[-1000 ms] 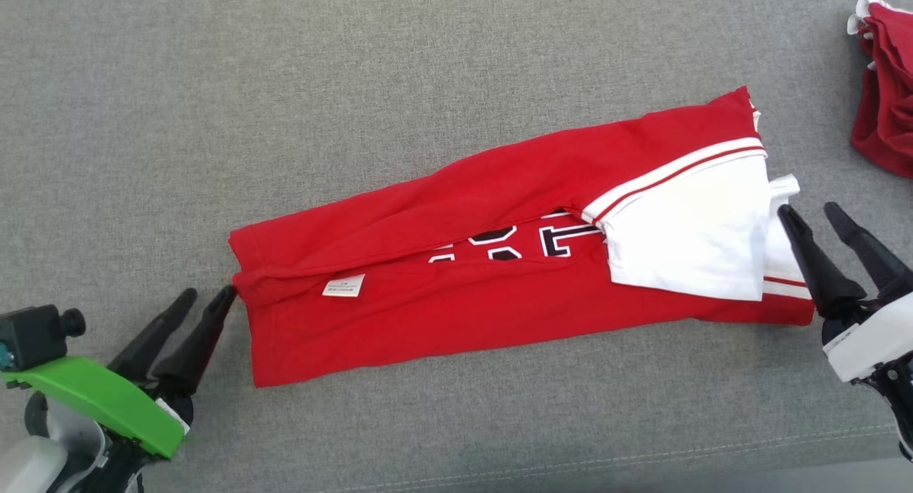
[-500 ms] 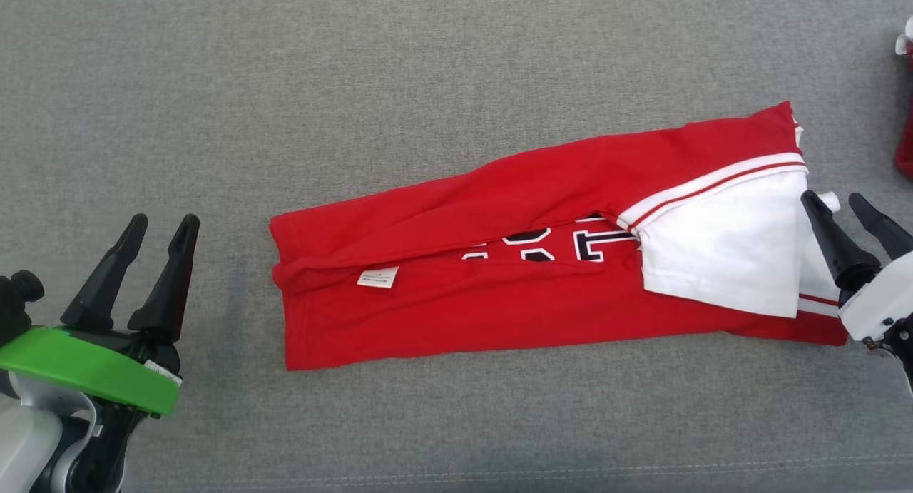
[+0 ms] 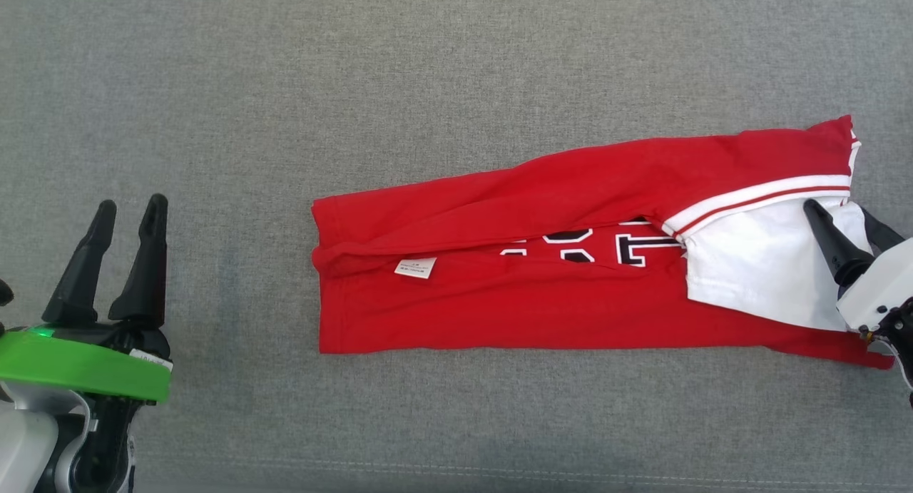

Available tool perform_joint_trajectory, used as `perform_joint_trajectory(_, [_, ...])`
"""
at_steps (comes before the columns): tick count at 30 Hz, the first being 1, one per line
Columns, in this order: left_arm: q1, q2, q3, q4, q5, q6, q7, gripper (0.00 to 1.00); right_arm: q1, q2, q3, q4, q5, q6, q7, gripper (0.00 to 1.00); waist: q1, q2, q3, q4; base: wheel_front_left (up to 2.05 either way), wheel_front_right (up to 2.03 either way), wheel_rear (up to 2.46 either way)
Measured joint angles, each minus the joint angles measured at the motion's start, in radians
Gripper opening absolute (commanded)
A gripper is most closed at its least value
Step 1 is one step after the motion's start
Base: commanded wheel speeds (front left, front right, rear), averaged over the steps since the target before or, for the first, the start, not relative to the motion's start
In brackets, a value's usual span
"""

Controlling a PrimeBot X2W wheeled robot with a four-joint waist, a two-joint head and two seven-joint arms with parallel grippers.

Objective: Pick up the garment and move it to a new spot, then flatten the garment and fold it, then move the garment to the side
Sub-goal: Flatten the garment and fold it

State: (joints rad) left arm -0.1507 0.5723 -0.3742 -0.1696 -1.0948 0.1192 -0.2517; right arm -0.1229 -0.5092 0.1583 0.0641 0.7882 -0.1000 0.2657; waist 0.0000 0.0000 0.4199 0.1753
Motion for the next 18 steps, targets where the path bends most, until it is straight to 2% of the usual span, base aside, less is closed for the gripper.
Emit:
perform_joint_trajectory(4, [0.004,-0.039,0.043,-0.02,0.026,0.0,0.0,1.0,-0.032,0.009,0.004,0.039,0.005,0.002,0.003,1.0,0.0,0.0,0.001,0.003,0.0,0.0,0.0])
perform_joint_trajectory(8, [0.006,-0.069,0.044,-0.039,0.057,0.0,0.0,1.0,-0.054,0.012,-0.012,0.082,0.047,0.006,0.027,1.0,0.0,0.0,-0.002,0.011,0.0,0.0,0.0])
perform_joint_trajectory(13, [0.033,-0.087,0.054,-0.045,0.069,0.0,0.0,1.0,-0.065,0.004,-0.022,0.121,0.125,0.047,0.075,1.0,0.0,0.0,-0.007,0.026,0.0,0.0,0.0])
perform_joint_trajectory(14, [0.04,-0.09,0.055,-0.045,0.072,0.0,0.0,1.0,-0.07,0.003,-0.024,0.129,0.133,0.05,0.084,0.58,0.0,0.0,-0.008,0.029,0.0,0.0,0.0])
perform_joint_trajectory(16, [0.05,-0.1,0.058,-0.047,0.078,0.0,0.0,1.0,-0.074,0.002,-0.025,0.138,0.147,0.061,0.097,0.31,0.0,0.0,-0.01,0.034,0.0,0.0,0.0])
perform_joint_trajectory(17, [0.055,-0.107,0.066,-0.05,0.082,0.0,0.0,1.0,-0.076,0.0,-0.025,0.142,0.148,0.065,0.101,0.31,0.0,0.0,-0.012,0.036,0.0,0.0,0.0])
perform_joint_trajectory(18, [0.06,-0.111,0.074,-0.054,0.089,0.0,0.0,1.0,-0.078,-0.001,-0.024,0.146,0.148,0.071,0.107,0.05,0.0,0.0,-0.013,0.037,0.0,0.0,0.0])
